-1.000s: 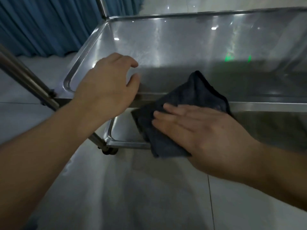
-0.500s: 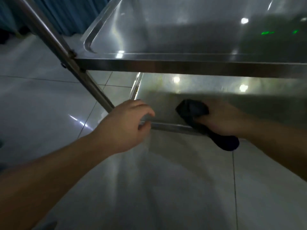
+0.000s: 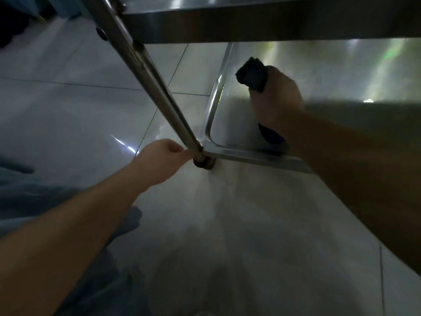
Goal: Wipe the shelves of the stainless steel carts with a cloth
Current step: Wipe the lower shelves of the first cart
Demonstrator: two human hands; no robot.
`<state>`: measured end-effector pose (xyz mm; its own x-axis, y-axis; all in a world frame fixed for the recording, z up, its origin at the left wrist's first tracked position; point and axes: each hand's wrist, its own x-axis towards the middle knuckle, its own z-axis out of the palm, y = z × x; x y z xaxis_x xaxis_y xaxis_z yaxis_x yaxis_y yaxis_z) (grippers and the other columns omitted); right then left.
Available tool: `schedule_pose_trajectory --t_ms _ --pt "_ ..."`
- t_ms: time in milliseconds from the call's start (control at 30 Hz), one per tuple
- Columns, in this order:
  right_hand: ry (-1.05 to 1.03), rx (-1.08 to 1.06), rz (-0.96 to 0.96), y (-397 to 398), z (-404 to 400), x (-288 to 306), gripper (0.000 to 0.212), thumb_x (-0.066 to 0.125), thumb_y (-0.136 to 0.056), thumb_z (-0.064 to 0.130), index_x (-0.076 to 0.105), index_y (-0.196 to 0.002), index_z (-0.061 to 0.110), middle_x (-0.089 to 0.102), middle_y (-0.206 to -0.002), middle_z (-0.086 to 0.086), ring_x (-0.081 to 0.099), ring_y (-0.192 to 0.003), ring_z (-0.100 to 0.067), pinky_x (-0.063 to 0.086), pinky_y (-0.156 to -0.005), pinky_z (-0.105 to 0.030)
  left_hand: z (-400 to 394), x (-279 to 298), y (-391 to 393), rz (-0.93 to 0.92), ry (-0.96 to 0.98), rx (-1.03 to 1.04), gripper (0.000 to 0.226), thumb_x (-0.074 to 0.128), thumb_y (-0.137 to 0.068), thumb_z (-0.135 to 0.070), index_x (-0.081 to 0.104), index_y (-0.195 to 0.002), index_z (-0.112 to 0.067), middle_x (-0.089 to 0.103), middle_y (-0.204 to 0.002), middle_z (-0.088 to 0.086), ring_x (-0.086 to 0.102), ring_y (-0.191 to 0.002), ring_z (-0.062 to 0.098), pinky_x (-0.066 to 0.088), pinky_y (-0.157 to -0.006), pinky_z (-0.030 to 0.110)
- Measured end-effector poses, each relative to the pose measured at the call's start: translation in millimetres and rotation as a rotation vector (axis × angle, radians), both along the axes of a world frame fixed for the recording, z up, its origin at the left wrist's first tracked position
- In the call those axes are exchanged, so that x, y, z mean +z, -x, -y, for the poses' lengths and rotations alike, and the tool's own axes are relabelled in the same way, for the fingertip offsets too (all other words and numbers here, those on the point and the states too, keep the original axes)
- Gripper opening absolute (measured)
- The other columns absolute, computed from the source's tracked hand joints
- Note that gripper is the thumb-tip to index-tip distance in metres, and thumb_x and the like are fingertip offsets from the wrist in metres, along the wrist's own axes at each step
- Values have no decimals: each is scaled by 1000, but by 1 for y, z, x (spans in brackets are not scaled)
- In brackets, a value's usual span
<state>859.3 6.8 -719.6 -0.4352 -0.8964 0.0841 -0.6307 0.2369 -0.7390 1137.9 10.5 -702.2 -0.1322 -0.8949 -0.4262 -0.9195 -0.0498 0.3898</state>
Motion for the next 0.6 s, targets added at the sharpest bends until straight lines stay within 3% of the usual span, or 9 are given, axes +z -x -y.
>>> schedule_pose_trajectory --t_ms 100,167,233,300,367,433,533,600 --pt "-12 91 -17 -36 22 -12 27 52 -97 27 56 -122 19 61 -94 3 60 -83 -19 47 -70 -33 6 -3 1 -211 79 106 55 75 -85 -67 59 -125 -33 65 -112 -18 66 -101 7 50 -71 28" --pt "-76 267 9 -58 32 -24 24 51 -99 26 57 -119 15 64 -109 -6 62 -101 -26 52 -88 -42 9 -8 6 -374 195 113 41 79 -87 -57 62 -119 -37 69 -109 -21 65 -105 -1 51 -81 26" --pt "-211 442 -36 -76 35 -40 45 44 -104 40 56 -134 9 56 -140 -14 50 -133 -35 40 -112 -49 11 -10 14 -584 245 142 28 81 -88 -46 62 -107 -41 71 -102 -23 65 -98 -10 51 -80 16" --pt "-327 522 -200 -84 30 -56 68 26 -107 55 31 -161 14 22 -170 -12 16 -157 -33 13 -127 -50 14 -12 24 -789 242 214 29 82 -88 -36 64 -110 -36 73 -101 -13 69 -95 -7 54 -78 12" --pt "-263 618 -371 -84 16 -69 62 21 -110 49 20 -164 19 10 -173 -9 6 -159 -32 5 -126 -49 19 -16 33 -889 228 257 26 80 -91 -26 68 -114 -22 73 -101 -9 72 -96 1 56 -82 16" --pt "-222 697 -407 -77 -5 -77 61 20 -110 49 15 -165 21 9 -173 -3 4 -160 -26 2 -125 -42 19 -20 42 -968 218 255 13 75 -94 -16 69 -105 -13 73 -94 -3 73 -94 13 58 -86 25" --pt "-260 686 -469 -52 -40 -80 70 14 -105 61 9 -165 26 5 -173 5 -2 -159 -14 -6 -122 -34 18 -24 51 -1015 274 294 8 69 -89 -14 62 -88 -14 66 -70 2 68 -73 21 59 -77 30" --pt "-299 603 -529 -22 -66 -82 75 11 -101 65 8 -165 27 6 -173 5 -1 -159 -14 -2 -126 -36 19 -27 54 -997 306 358 12 70 -85 -18 59 -80 -20 61 -62 1 66 -65 20 59 -73 34"
